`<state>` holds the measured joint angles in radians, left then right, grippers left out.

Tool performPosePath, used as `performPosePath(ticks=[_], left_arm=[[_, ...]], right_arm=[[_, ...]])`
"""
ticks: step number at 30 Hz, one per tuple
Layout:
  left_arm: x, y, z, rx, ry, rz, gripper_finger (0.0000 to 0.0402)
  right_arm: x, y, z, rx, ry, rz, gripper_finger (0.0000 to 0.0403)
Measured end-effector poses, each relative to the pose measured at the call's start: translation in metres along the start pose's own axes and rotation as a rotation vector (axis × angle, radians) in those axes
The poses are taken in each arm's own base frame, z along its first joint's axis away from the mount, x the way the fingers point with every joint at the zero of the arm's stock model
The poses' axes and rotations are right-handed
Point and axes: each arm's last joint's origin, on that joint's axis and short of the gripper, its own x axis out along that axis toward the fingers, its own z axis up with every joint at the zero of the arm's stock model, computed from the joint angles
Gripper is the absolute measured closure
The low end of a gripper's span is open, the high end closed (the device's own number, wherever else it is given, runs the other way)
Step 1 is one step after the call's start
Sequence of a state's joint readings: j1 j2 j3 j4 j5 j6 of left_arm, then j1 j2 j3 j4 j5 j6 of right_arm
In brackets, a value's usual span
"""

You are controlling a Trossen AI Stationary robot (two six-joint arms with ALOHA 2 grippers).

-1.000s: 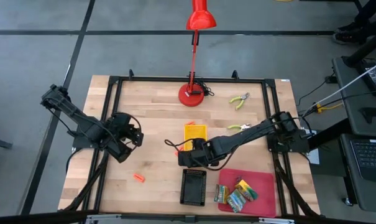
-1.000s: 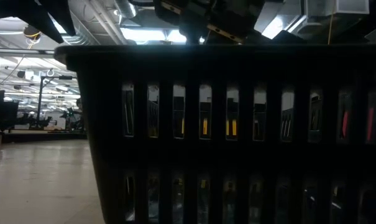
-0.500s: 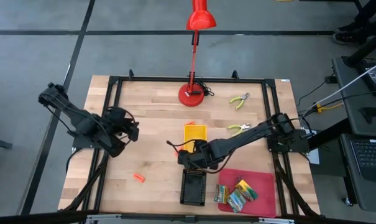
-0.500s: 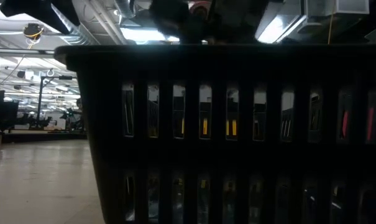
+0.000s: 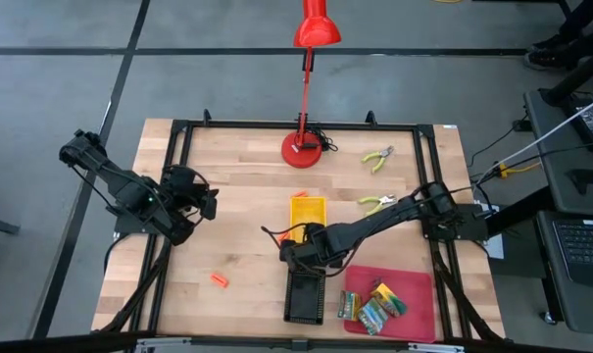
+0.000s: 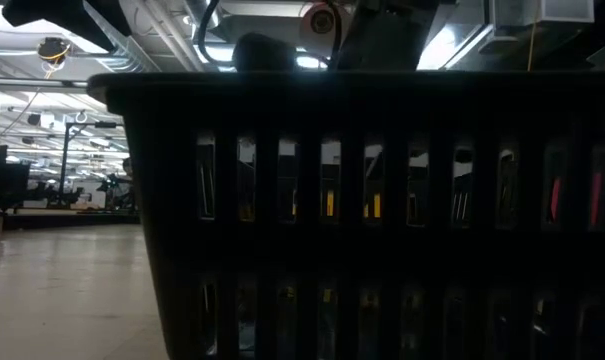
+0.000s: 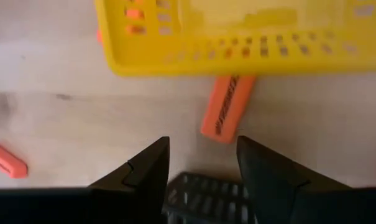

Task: Pick & Place School Supplies
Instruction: Put the orange eraser into the yellow bin

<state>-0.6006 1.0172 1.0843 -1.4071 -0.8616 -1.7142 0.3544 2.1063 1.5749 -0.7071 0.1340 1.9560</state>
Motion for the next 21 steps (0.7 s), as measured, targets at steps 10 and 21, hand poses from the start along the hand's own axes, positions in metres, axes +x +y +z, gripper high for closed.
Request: performPosePath(ticks=[10,21], left_arm=[[0.0,0.0,0.0,0.005,0.005,0.001,0.0233],[-0.001,0.001,0.001,0.016,0.016,0.0,0.0233]], right_arm=[[0.008,0.007,0.009,0.011,-0.019,0.039,0.0213],[0.014,0.005,0.008,-0.006,-0.007,0.017,0.0213]])
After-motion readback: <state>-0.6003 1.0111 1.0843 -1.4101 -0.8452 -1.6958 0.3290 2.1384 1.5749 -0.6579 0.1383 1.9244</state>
